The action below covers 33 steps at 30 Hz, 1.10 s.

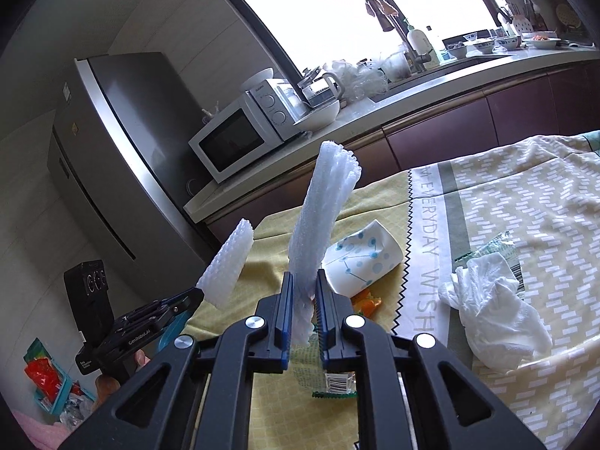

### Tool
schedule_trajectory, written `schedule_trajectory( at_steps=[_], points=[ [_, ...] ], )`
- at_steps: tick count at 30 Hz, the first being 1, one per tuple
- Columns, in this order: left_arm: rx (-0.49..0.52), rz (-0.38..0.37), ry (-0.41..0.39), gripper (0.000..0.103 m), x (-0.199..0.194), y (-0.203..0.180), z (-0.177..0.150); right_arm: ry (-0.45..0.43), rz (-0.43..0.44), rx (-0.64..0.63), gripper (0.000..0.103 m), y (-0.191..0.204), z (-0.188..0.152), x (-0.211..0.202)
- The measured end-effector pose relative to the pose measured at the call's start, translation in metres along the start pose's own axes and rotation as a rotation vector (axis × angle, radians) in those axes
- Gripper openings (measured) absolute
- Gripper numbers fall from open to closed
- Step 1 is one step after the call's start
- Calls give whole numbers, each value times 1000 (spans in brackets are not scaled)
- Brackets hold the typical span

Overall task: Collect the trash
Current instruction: 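Lift the white foam net with the right tool toward the bin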

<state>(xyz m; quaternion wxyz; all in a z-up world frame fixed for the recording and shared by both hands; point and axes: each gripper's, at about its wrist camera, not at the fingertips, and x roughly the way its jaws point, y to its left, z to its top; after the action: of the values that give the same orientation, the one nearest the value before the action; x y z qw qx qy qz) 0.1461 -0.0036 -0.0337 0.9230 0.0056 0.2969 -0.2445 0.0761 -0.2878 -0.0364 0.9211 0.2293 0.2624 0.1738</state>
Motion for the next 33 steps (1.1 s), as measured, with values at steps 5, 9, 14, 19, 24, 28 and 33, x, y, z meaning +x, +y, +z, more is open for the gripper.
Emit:
schedule_trajectory(
  at_steps=[5, 9, 14, 19, 24, 28, 33],
  points=[
    [-12, 18, -16, 11, -17, 10, -4, 15, 33, -21, 11, 13, 0, 6],
    [-20, 47, -23, 11, -29, 17, -9, 38, 62, -36, 11, 24, -4, 15],
    [-39, 73, -34, 11, -46, 29, -16, 68, 105, -53, 11, 39, -7, 26],
    [-69, 101, -36, 11, -61, 46, -25, 101, 142, -77, 11, 54, -10, 40],
    [-93, 132, -27, 11, -71, 61, -35, 130, 176, -96, 11, 70, -12, 53],
    [-111, 155, -25, 11, -78, 72, -41, 158, 204, -109, 11, 81, -12, 66],
    [-136, 189, -32, 11, -91, 88, -47, 195, 240, -123, 11, 94, -16, 81]
  ],
)
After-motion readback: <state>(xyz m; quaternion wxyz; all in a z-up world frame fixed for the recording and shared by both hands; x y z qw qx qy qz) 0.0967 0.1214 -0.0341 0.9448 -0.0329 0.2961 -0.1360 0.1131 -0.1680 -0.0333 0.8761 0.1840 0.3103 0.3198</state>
